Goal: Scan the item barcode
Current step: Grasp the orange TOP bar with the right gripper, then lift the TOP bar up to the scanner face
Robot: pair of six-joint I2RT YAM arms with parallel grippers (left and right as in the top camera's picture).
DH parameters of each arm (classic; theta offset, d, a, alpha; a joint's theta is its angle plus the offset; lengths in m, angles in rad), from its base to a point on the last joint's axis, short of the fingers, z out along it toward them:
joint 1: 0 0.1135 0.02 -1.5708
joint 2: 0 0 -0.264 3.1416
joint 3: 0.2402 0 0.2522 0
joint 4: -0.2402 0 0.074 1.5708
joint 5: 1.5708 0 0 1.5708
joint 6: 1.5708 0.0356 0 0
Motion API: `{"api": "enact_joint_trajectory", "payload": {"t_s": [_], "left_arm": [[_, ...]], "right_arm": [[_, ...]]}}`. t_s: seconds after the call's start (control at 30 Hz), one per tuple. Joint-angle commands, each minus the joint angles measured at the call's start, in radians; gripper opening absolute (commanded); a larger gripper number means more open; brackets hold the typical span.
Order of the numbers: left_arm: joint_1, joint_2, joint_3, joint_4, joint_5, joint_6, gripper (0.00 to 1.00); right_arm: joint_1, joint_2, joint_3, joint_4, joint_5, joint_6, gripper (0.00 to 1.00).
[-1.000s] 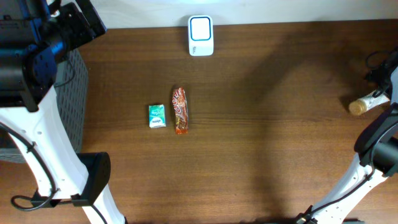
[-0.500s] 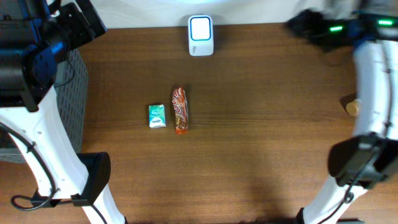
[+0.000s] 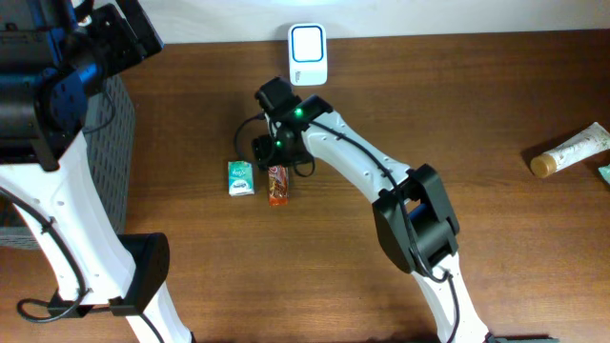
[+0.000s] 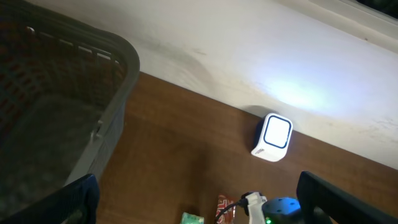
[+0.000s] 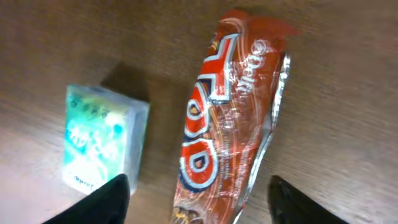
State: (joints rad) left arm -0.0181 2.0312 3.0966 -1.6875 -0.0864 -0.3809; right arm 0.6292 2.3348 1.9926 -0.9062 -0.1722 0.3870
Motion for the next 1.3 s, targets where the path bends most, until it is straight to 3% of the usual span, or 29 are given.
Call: {"api": "enact_joint_trajectory", "payload": {"t_s": [0.0,0.1,0.3,0.33,0.47,0.5,0.6,0.73,0.87,1.0,1.1,1.27], "left_arm": [[0.002,-0.003,0.0,0.0,0.0,0.016,0.99],[0.002,-0.003,0.0,0.0,0.0,0.016,0.99],[0.002,-0.003,0.0,0.0,0.0,0.016,0.99],[0.002,-0.003,0.0,0.0,0.0,0.016,0.99],[0.002,-0.003,0.0,0.0,0.0,0.016,0.99],[0.002,-0.003,0.0,0.0,0.0,0.016,0.99],[0.002,-0.003,0.0,0.0,0.0,0.016,0.99],[0.002,-0.003,0.0,0.0,0.0,0.016,0.99],[0.002,-0.003,0.0,0.0,0.0,0.016,0.99],[0.002,-0.003,0.0,0.0,0.0,0.016,0.99],[0.002,-0.003,0.0,0.0,0.0,0.016,0.99],[0.002,-0.003,0.0,0.0,0.0,0.016,0.99]], "right_arm": [[0.031,0.026,-0.007,-0.007,0.13,0.051,0.62],[0.059,0.045,-0.007,-0.035,0.223,0.087,0.6],[0.064,0.113,-0.007,-0.031,0.207,0.094,0.59],[0.064,0.112,-0.006,-0.028,0.207,0.093,0.55],[0.042,0.111,0.018,-0.026,0.207,0.093,0.09],[0.033,0.111,0.031,-0.031,0.207,0.093,0.04],[-0.014,0.102,0.156,-0.095,0.206,0.088,0.04],[-0.098,0.1,0.352,-0.053,0.266,-0.057,0.04],[-0.17,0.108,0.344,0.228,0.343,-0.178,0.04],[-0.235,0.157,0.298,0.53,0.341,-0.192,0.04],[-0.245,0.198,0.298,0.613,0.34,-0.192,0.04],[-0.328,0.122,0.299,0.559,0.354,-0.156,0.04]]}}
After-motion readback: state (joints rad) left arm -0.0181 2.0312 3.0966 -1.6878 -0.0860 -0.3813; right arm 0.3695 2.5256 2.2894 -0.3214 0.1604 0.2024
